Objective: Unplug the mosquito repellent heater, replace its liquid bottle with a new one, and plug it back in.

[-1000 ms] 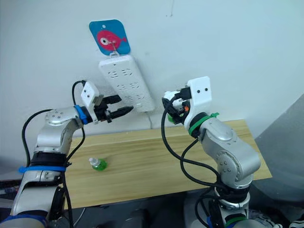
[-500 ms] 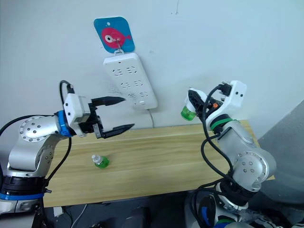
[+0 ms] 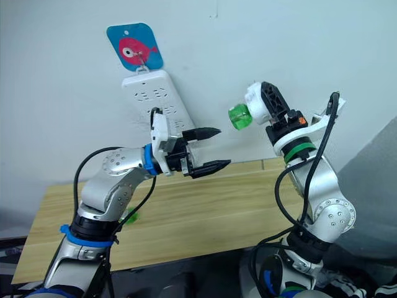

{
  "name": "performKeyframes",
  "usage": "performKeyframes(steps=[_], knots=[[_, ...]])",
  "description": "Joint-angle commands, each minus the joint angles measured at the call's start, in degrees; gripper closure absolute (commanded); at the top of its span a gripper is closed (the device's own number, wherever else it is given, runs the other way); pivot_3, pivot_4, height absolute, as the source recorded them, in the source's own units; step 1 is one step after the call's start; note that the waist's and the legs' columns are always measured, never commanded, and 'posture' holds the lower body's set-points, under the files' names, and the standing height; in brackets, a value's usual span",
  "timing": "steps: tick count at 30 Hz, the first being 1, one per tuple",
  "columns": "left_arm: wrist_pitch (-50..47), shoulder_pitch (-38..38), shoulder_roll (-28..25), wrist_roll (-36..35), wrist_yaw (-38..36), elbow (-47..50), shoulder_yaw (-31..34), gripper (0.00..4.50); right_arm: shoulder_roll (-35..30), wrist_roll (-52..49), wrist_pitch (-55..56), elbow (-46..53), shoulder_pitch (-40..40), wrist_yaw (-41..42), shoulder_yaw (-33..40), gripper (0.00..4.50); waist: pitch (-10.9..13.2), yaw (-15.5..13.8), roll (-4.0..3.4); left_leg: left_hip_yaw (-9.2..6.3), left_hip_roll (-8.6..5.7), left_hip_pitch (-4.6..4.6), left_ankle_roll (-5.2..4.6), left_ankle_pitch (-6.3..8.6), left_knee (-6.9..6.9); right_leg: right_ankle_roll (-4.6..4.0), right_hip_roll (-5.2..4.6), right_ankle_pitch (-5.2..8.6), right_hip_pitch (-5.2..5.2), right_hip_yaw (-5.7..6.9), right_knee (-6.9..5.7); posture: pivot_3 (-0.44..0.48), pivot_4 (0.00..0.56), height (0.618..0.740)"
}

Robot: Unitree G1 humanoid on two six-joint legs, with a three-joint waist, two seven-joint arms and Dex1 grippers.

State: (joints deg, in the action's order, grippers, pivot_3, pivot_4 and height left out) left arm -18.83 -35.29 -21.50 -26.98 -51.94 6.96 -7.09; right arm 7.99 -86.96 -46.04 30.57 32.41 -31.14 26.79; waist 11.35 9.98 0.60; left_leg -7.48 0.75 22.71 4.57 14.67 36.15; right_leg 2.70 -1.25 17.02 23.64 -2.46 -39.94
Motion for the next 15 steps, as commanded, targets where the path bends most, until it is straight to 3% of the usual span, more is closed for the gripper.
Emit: performKeyframes(steps=[1,15], knots=[[3.94,-2.6,1.57,0.55,1.18,-2.2,2.59,0.02,0.99,-5.66,6.41,1.16,-1.31,-2.71,-3.75,1.54,0.0,0.3,-0.01,0.02,0.0,0.0,0.0,0.0,0.0,0.0,0.0,0.0,0.0,-0.02,0.0,-0.219,0.174,0.725],[2.99,-6.43,2.52,-0.31,0.16,-4.98,3.54,0.02,-5.8,-9.52,16.28,3.05,-3.62,-5.95,-14.24,1.54,-0.01,1.11,-0.01,0.01,-0.01,0.01,0.02,-0.01,0.01,0.0,0.0,0.0,-0.01,-0.01,0.02,-0.224,0.167,0.725]])
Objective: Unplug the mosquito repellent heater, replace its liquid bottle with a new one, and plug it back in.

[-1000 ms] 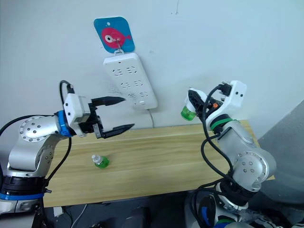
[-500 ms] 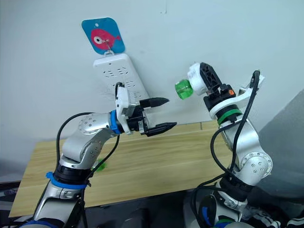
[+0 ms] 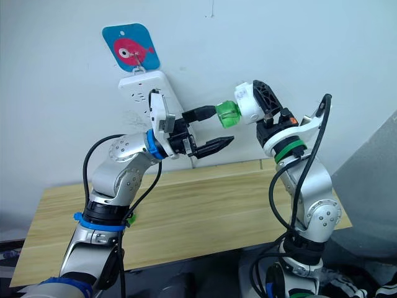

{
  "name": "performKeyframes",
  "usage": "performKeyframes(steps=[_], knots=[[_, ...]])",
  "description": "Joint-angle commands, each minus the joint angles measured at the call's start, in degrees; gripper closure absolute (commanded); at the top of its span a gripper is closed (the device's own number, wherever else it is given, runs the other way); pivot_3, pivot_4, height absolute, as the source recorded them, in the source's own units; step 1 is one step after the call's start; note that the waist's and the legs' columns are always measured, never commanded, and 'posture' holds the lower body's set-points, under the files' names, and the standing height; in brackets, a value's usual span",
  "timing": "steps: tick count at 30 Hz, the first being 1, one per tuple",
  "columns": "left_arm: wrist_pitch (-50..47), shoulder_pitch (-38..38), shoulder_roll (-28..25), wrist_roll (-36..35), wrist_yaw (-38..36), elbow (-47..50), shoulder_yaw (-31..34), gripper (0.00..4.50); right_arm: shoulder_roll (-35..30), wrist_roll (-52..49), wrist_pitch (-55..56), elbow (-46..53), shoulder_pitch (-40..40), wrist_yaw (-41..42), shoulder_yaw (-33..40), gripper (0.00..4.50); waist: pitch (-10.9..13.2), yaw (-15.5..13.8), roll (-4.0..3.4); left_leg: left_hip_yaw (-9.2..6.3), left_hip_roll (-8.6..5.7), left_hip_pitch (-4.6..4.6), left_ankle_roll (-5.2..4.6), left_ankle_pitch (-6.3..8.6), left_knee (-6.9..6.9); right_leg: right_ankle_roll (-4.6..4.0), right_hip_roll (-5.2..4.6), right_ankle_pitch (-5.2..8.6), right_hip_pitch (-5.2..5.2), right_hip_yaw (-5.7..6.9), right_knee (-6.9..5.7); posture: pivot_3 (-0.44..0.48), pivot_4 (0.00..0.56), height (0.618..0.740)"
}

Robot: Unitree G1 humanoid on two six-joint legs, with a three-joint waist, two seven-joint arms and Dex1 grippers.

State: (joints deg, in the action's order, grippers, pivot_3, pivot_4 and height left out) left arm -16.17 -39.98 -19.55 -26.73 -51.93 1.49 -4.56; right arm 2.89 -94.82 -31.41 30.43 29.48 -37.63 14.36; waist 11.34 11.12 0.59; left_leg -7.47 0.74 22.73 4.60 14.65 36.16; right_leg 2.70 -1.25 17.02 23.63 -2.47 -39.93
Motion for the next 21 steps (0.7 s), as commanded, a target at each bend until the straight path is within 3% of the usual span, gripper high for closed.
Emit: performKeyframes(steps=[1,21], knots=[[0.49,-2.18,0.54,-0.49,0.01,0.36,1.09,0.02,-1.15,-1.67,1.86,3.35,-1.37,0.73,-2.35,1.54,0.0,-0.02,0.0,-0.01,0.0,0.01,0.0,0.0,0.0,0.0,0.0,0.0,0.0,0.01,0.0,-0.225,0.168,0.725],[-0.91,-1.77,-0.64,0.12,-2.58,0.31,0.18,0.02,-5.67,-3.08,7.31,3.54,-5.07,2.72,-5.57,1.54,0.0,0.0,0.0,0.0,0.0,-0.01,0.02,-0.01,0.04,0.0,0.01,0.0,-0.02,-0.01,-0.01,-0.224,0.169,0.725]])
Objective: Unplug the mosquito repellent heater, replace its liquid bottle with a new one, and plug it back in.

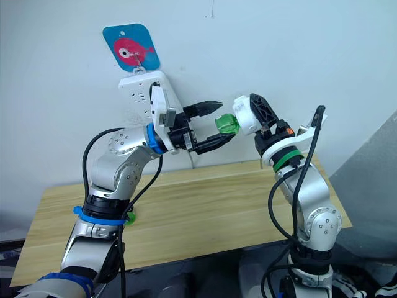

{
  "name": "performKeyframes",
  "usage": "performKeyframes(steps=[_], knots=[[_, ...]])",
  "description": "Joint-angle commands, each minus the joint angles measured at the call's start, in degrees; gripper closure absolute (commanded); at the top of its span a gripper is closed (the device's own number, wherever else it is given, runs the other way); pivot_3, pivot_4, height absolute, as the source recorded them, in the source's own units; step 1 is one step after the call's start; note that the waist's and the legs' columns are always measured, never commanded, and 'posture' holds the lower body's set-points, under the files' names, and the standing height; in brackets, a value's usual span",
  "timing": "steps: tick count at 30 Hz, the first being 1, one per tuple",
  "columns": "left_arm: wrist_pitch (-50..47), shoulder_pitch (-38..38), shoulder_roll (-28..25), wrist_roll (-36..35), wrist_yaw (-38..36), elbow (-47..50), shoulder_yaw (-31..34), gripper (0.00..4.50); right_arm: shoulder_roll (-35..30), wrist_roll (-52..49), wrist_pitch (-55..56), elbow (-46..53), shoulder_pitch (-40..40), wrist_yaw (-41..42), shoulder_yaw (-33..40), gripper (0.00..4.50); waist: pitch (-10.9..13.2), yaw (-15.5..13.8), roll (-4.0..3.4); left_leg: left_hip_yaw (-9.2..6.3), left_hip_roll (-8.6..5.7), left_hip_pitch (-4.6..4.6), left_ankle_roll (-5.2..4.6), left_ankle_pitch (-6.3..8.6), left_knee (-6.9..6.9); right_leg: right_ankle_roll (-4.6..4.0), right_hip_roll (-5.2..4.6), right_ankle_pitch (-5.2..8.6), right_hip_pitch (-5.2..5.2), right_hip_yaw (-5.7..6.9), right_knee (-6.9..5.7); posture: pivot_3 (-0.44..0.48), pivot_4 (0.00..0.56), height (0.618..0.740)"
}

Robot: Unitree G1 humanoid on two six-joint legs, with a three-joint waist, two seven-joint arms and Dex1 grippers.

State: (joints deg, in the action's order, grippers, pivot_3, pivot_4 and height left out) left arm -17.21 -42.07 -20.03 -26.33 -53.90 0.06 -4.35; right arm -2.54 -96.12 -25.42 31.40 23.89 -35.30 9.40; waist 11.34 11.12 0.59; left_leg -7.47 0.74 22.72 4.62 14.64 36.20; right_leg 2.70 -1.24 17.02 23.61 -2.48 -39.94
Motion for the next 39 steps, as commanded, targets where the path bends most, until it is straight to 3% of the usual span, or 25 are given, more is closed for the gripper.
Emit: performKeyframes(steps=[1,14,17,22,33,37,39], knots=[[0.17,0.33,0.01,-0.28,-0.44,1.82,0.08,0.02,-0.25,-1.82,1.49,2.59,0.54,0.28,-0.74,1.54,0.0,0.0,0.0,0.0,0.0,0.0,0.0,0.0,0.0,0.0,0.0,0.0,0.0,0.0,0.0,-0.223,0.17,0.725],[-0.14,0.09,0.25,0.31,-0.62,1.37,-0.27,0.02,-0.84,-2.32,3.01,2.95,1.45,-1.23,-2.26,1.54,0.0,-0.03,0.0,0.0,0.0,0.0,0.0,0.0,0.02,0.0,0.0,0.0,-0.01,0.0,0.0,-0.216,0.174,0.725],[-0.92,-0.2,0.61,-0.1,-0.27,0.89,-0.06,0.65,-1.06,-2.53,3.25,2.93,1.42,-1.24,-2.43,1.54,0.0,-0.04,0.0,-0.01,0.0,0.0,-0.01,0.01,0.02,0.0,0.0,0.0,-0.01,0.0,0.0,-0.215,0.175,0.725],[-0.58,-0.32,0.82,0.56,-0.27,0.19,-0.35,2.23,-1.31,-2.96,3.25,2.88,1.14,-0.95,-2.98,1.54,0.0,-0.07,0.0,-0.02,0.0,0.0,0.0,0.0,0.04,0.0,0.0,0.0,-0.03,0.01,0.0,-0.215,0.176,0.725],[0.28,-0.14,0.46,0.88,-0.46,-1.21,0.79,2.26,-3.1,-4.08,2.76,3.35,-1.35,-0.43,-2.35,1.54,0.0,-0.06,0.0,-0.01,0.0,0.0,-0.01,0.01,0.05,0.0,0.0,0.0,-0.04,0.01,-0.01,-0.215,0.177,0.725],[0.25,1.38,-1.58,0.7,-2.44,-0.16,1.08,2.26,-7.77,-4.85,1.84,3.49,-2.83,1.85,0.52,0.13,0.0,-0.05,0.0,-0.01,0.0,-0.01,-0.03,0.02,0.06,0.0,0.0,0.0,-0.04,0.01,0.0,-0.207,0.177,0.725],[1.0,2.22,-2.7,1.02,-3.25,0.05,0.92,2.26,-11.1,-7.73,1.2,3.08,-3.28,2.29,2.26,0.0,0.0,-0.07,0.0,-0.01,0.0,-0.01,-0.03,0.02,0.06,0.0,0.0,0.0,-0.04,0.0,0.0,-0.203,0.175,0.725]])
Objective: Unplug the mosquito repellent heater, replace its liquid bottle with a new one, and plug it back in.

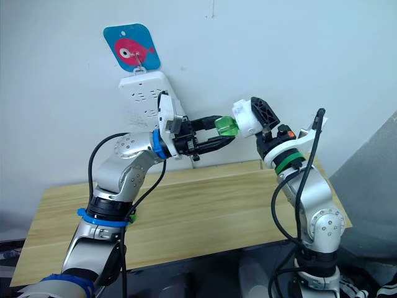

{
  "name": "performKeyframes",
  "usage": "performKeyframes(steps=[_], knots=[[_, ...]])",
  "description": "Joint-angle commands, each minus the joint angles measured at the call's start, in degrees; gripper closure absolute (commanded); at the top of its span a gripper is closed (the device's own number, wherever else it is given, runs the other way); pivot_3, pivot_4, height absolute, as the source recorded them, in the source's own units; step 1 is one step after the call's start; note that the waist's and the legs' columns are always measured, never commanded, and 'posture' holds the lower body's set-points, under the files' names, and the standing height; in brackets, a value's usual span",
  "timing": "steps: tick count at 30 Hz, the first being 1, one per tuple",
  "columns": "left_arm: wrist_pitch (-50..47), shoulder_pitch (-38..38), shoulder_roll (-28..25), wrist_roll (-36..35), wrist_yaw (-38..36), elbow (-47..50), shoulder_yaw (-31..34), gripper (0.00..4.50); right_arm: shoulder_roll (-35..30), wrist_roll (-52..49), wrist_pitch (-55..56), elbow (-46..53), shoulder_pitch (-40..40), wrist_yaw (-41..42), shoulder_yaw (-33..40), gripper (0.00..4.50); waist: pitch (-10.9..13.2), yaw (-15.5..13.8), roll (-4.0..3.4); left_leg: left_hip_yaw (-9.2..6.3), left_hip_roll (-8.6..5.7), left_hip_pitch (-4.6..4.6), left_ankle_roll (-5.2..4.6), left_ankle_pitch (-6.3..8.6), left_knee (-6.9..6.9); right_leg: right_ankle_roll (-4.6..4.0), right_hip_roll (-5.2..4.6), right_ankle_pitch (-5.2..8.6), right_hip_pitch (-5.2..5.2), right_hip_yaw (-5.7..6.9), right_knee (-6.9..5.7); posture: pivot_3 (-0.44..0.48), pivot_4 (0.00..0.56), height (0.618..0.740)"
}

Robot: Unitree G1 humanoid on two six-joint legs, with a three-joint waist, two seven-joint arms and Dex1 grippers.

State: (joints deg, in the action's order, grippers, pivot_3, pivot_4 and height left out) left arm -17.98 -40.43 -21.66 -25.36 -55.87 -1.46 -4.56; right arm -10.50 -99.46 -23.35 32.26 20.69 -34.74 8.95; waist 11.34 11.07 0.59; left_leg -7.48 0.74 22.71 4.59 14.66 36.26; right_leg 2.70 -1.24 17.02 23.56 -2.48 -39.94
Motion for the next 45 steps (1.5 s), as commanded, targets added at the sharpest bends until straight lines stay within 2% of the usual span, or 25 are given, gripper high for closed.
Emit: performKeyframes(steps=[1,5,9,13,17,24,30,45], knots=[[1.96,1.08,-1.5,0.1,-1.47,1.75,1.2,2.26,-5.26,-6.24,-1.43,1.62,-0.4,2.18,4.15,0.0,0.0,-0.06,0.0,0.0,0.0,0.01,0.0,0.0,0.01,0.0,0.0,0.0,0.0,0.0,0.0,-0.2,0.175,0.725],[2.13,3.45,-2.74,-0.14,-2.28,3.78,1.07,2.26,-16.29,-9.84,-6.88,-3.64,-3.09,6.34,8.55,0.0,0.0,-0.54,0.0,-0.01,0.0,0.01,-0.02,0.01,0.05,0.0,-0.01,0.0,-0.08,0.04,0.05,-0.19,0.175,0.725],[4.96,8.26,-5.78,1.28,-5.4,7.03,0.15,2.26,-32.43,-3.48,-21.2,-12.59,-7.46,22.55,8.02,0.0,0.01,-1.44,-0.01,0.11,-0.02,0.0,-0.03,0.02,0.07,0.01,0.0,0.0,-0.09,-0.03,0.06,-0.179,0.179,0.725],[8.6,11.96,-8.73,2.61,-8.15,8.51,0.07,2.26,-39.3,-0.04,-29.69,-17.06,-5.3,37.57,5.62,0.0,0.01,-1.63,-0.01,0.36,0.06,-0.19,-0.06,0.03,0.06,0.0,0.07,0.01,-0.12,-0.22,0.0,-0.153,0.187,0.725],[14.38,17.39,-11.42,4.16,-10.86,11.06,-0.18,2.26,-44.18,-8.75,-44.01,-25.37,1.69,50.41,1.31,0.0,0.06,-2.26,-0.08,0.45,0.07,-0.33,-0.07,0.04,0.09,0.01,0.08,0.01,-0.28,-0.32,0.04,-0.135,0.193,0.725],[15.41,20.72,-11.67,2.98,-11.12,15.5,-0.67,2.26,-41.92,-1.18,-53.23,-31.2,10.81,59.87,-6.84,0.0,0.11,-5.0,-0.07,0.37,0.07,-0.1,-0.38,0.22,0.58,0.01,0.07,0.0,-0.31,-0.19,0.04,-0.106,0.2,0.725],[17.22,20.84,-12.78,3.37,-12.81,16.32,-1.03,2.26,-37.86,5.01,-56.23,-35.07,14.82,63.17,-8.65,0.0,0.15,-6.27,-0.07,0.34,0.03,-0.02,-0.4,0.23,0.69,0.04,0.03,-0.01,-0.31,-0.15,0.06,-0.096,0.2,0.725],[20.07,20.68,-11.41,3.26,-13.68,15.0,-2.13,2.26,-32.16,6.14,-61.08,-33.8,15.4,67.12,-8.23,0.0,0.19,-6.26,-0.1,0.27,0.03,0.0,-0.42,0.24,0.68,0.04,0.04,-0.01,-0.31,-0.08,0.05,-0.095,0.192,0.725]])
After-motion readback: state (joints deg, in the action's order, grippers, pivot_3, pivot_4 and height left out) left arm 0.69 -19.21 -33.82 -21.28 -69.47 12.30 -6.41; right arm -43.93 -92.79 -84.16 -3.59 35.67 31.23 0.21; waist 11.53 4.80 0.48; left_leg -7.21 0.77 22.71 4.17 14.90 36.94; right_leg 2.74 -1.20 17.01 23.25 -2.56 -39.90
